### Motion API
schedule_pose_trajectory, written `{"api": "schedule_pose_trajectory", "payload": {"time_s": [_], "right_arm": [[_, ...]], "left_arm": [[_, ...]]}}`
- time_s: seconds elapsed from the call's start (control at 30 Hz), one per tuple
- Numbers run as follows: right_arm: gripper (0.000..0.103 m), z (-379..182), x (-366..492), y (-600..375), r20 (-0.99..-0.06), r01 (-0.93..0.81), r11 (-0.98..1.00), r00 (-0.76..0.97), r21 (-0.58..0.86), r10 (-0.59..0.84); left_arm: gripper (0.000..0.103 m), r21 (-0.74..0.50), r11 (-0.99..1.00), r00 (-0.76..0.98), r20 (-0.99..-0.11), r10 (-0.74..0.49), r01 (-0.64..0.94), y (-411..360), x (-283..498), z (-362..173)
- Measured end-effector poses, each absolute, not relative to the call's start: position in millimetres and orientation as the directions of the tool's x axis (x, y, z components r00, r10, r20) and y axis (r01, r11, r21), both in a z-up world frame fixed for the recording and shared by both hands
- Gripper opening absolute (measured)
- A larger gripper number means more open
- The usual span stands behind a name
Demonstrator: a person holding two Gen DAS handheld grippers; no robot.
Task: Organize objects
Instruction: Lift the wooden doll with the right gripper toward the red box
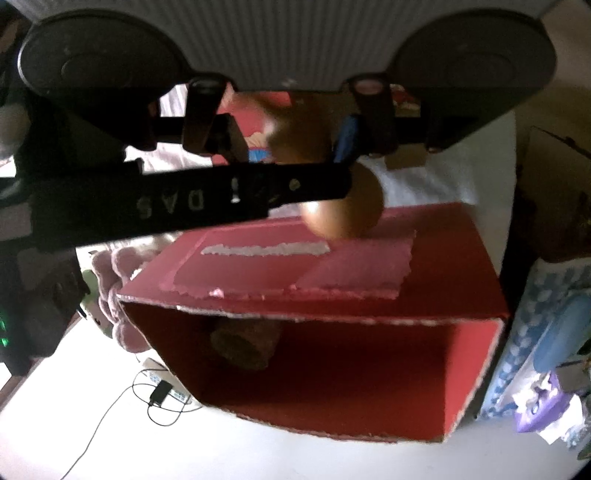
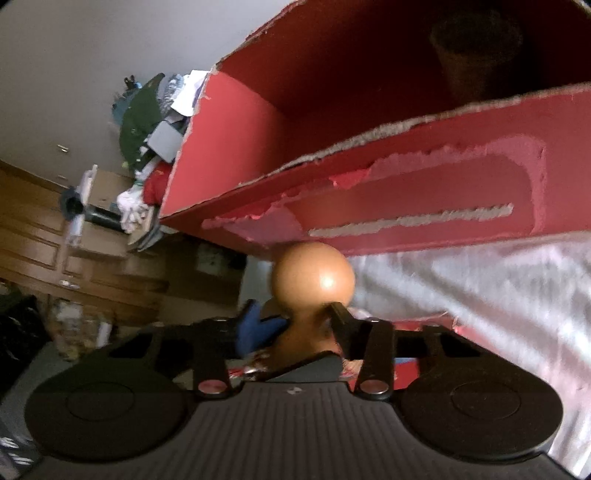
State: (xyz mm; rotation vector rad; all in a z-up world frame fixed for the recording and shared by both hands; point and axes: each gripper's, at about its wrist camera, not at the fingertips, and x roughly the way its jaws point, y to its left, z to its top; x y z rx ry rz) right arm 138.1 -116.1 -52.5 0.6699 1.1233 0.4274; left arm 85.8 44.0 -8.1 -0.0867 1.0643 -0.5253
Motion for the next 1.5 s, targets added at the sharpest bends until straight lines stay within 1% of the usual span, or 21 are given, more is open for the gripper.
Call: {"api": "schedule_pose_trajectory", "payload": {"time_s": [0.07,0.3,0.47,0.53,0.63,0.7,0.8,0.87,0.9,0.93,0.97,1.1,1.27,1.3,1.33,1.4,1.43,1.5], "right_arm": [[0.042,-55.1,138.2,-114.6,-0.688,0.030,0.737,0.386,0.675,0.614],[0.043,-48.8,137.5,-109.2,-0.704,-0.014,0.764,0.376,0.645,0.602],[0.041,-43.6,138.0,-113.6,-0.671,-0.043,0.736,0.378,0.676,0.638],[0.040,-41.6,136.3,-118.8,-0.646,-0.051,0.711,0.377,0.701,0.664],[0.040,-42.8,134.0,-126.6,-0.628,-0.042,0.686,0.365,0.727,0.687],[0.040,-46.6,133.1,-129.0,-0.631,-0.019,0.680,0.356,0.733,0.689],[0.041,-50.8,131.8,-127.8,-0.664,-0.007,0.712,0.354,0.702,0.658],[0.041,-49.9,132.0,-130.4,-0.662,-0.005,0.713,0.366,0.701,0.654],[0.042,-48.6,132.2,-132.4,-0.656,-0.004,0.710,0.378,0.705,0.653],[0.046,-47.3,133.6,-133.8,-0.655,-0.002,0.710,0.386,0.704,0.650],[0.048,-46.0,135.3,-134.2,-0.658,-0.004,0.715,0.387,0.699,0.646],[0.048,-43.2,141.4,-126.7,-0.679,-0.043,0.743,0.376,0.667,0.631],[0.050,-52.0,154.1,-108.9,-0.709,-0.080,0.768,0.334,0.635,0.621],[0.054,-54.1,157.6,-105.9,-0.717,-0.088,0.775,0.326,0.626,0.616],[0.056,-56.7,161.3,-103.2,-0.724,-0.095,0.779,0.313,0.620,0.615],[0.059,-61.2,166.4,-101.1,-0.733,-0.096,0.781,0.291,0.618,0.615],[0.062,-63.7,168.7,-100.0,-0.738,-0.093,0.783,0.282,0.615,0.613],[0.063,-70.0,172.2,-99.7,-0.741,-0.077,0.778,0.261,0.623,0.619]], "left_arm": [[0.051,-0.316,0.876,0.378,-0.810,-0.449,0.364,43.7,85.6,-12.0],[0.051,-0.363,0.861,0.366,-0.794,-0.486,0.357,50.9,87.1,-13.8],[0.050,-0.340,0.862,0.393,-0.784,-0.481,0.376,48.9,81.2,-3.1],[0.050,-0.349,0.855,0.399,-0.772,-0.495,0.385,49.6,78.8,2.8],[0.050,-0.367,0.840,0.390,-0.761,-0.518,0.400,49.3,75.7,6.2],[0.050,-0.360,0.841,0.385,-0.767,-0.513,0.404,47.4,74.7,3.9],[0.050,-0.344,0.849,0.380,-0.781,-0.496,0.402,48.6,75.3,-0.4],[0.050,-0.352,0.850,0.380,-0.780,-0.498,0.391,55.1,75.1,-0.7],[0.050,-0.359,0.851,0.381,-0.778,-0.500,0.384,59.1,75.0,-0.7],[0.050,-0.367,0.851,0.382,-0.775,-0.503,0.375,63.8,75.0,-0.9],[0.051,-0.375,0.851,0.379,-0.775,-0.505,0.368,66.1,75.7,-2.0],[0.052,-0.407,0.852,0.356,-0.782,-0.512,0.330,74.4,80.8,-10.7],[0.052,-0.471,0.827,0.326,-0.764,-0.556,0.308,75.4,89.9,-18.3],[0.053,-0.473,0.827,0.321,-0.766,-0.557,0.305,74.0,92.1,-19.9],[0.055,-0.475,0.826,0.317,-0.767,-0.558,0.304,73.4,94.5,-21.7],[0.058,-0.481,0.826,0.306,-0.772,-0.558,0.294,73.7,100.0,-26.5],[0.059,-0.484,0.826,0.301,-0.773,-0.559,0.289,74.6,102.2,-28.8],[0.059,-0.487,0.829,0.291,-0.779,-0.555,0.276,75.9,106.3,-33.8]]}}
